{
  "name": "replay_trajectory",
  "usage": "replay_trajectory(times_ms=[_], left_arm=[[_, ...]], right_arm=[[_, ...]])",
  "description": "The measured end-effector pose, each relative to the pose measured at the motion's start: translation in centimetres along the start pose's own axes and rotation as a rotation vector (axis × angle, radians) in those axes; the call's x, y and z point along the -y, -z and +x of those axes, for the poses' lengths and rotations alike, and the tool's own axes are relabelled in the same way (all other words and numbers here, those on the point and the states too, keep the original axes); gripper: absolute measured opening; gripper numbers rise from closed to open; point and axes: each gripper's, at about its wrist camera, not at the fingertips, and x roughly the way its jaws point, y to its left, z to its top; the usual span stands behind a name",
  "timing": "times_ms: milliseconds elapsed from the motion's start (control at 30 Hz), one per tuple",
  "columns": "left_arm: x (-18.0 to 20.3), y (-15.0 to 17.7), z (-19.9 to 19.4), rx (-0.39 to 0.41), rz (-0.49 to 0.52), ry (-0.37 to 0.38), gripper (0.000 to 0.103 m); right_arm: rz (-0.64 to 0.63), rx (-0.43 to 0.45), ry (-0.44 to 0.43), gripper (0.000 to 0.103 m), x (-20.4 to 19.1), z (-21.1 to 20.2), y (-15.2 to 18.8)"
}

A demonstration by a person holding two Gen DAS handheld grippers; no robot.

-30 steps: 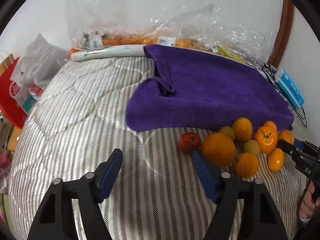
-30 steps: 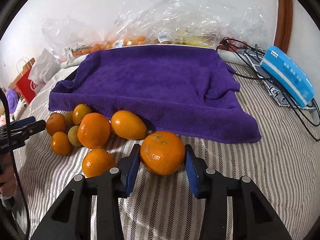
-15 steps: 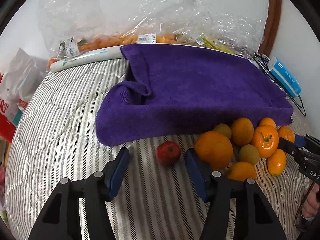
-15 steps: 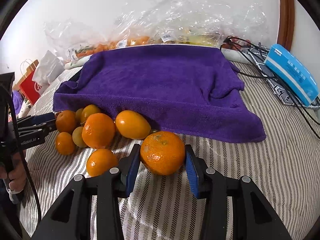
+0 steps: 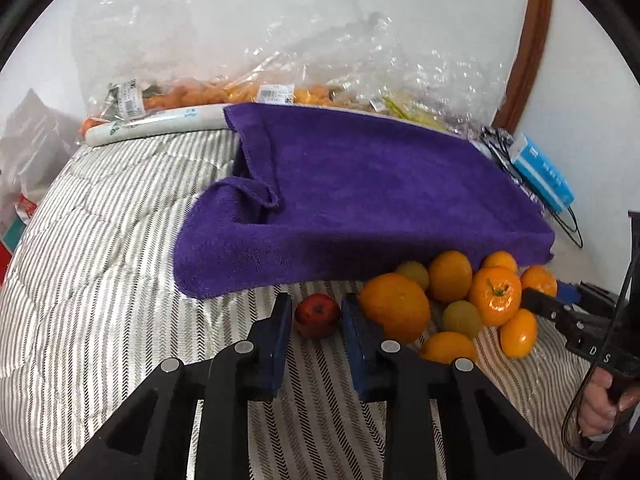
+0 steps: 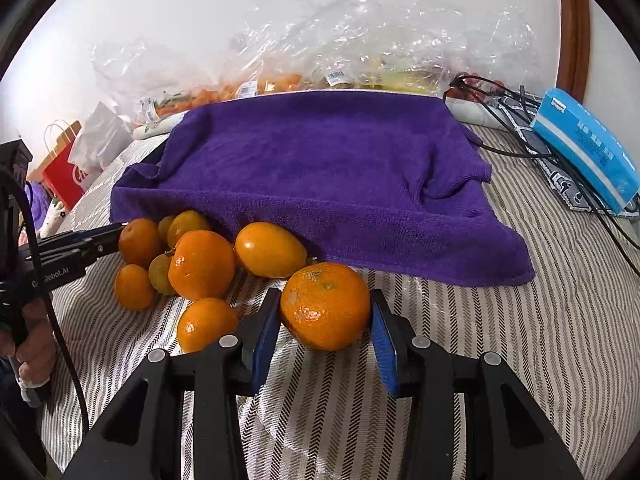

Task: Organize fruits
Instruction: 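Lift the orange with the right tool while the left tool lifts the tomato over the towel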

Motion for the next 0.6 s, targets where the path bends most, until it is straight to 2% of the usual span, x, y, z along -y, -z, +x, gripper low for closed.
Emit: replay_trajectory(times_ms=[267, 400, 600], left_arm=[[-0.1, -0.1, -0.2, 0.013, -0.01, -0.003, 0.024], [-0.1, -0.1, 0.7, -0.044, -0.008, -0.012, 0.024], [0.5, 0.0, 1.1, -0.051, 0.021, -0.021, 0.026]], right_arm=[[0.005, 0.035, -0.018, 0.043, 0.0, -0.6, 0.1], [0.006, 0.037, -0.022, 0.043, 0.0, -0.6, 0.1], [0.011, 0.034, -0.025, 0.043, 0.0, -0.5, 0.1]])
